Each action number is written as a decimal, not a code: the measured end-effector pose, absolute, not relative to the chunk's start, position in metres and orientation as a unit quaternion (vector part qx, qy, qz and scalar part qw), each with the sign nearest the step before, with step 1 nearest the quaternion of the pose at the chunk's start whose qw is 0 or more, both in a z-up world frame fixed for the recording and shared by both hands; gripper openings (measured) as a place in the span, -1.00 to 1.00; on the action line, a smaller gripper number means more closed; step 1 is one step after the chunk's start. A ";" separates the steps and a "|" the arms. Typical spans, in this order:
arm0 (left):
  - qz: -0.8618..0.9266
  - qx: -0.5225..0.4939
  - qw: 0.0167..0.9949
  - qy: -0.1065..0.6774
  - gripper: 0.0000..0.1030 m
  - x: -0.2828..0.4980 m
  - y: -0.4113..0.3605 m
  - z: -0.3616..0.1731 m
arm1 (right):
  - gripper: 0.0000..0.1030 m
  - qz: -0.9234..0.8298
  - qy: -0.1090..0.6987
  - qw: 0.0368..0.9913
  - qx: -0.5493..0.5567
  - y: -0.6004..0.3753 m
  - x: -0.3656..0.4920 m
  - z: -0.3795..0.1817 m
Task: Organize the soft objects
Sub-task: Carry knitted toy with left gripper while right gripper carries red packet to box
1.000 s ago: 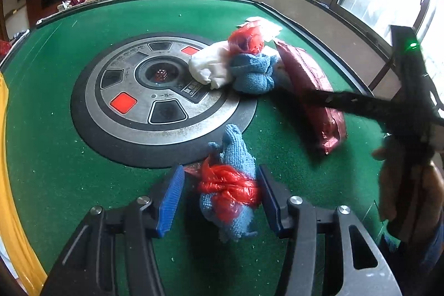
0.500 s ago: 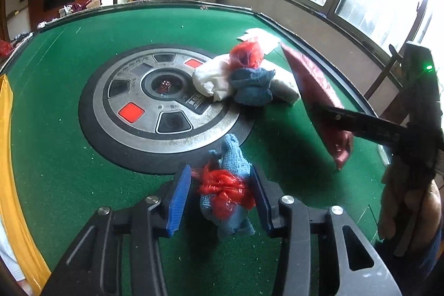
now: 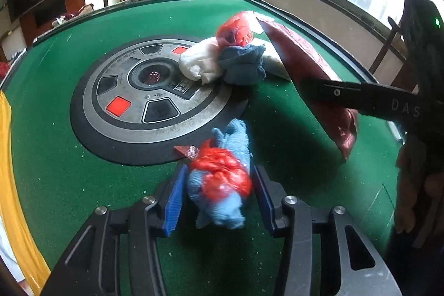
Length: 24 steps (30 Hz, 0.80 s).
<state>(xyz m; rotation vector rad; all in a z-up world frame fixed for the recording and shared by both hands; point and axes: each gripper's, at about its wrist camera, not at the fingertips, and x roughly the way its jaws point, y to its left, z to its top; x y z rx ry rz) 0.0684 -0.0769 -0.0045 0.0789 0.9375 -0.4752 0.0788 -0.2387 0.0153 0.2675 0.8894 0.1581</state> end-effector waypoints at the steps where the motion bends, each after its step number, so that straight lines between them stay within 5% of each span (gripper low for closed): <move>1: -0.229 0.030 0.864 0.448 -0.27 0.069 -0.075 -0.004 | 0.04 0.077 0.428 0.891 0.129 -0.238 0.078 0.016; 24: -0.185 -0.054 0.912 0.361 -0.27 0.066 -0.002 0.053 | 0.04 0.181 0.380 0.902 0.090 -0.189 0.059 0.031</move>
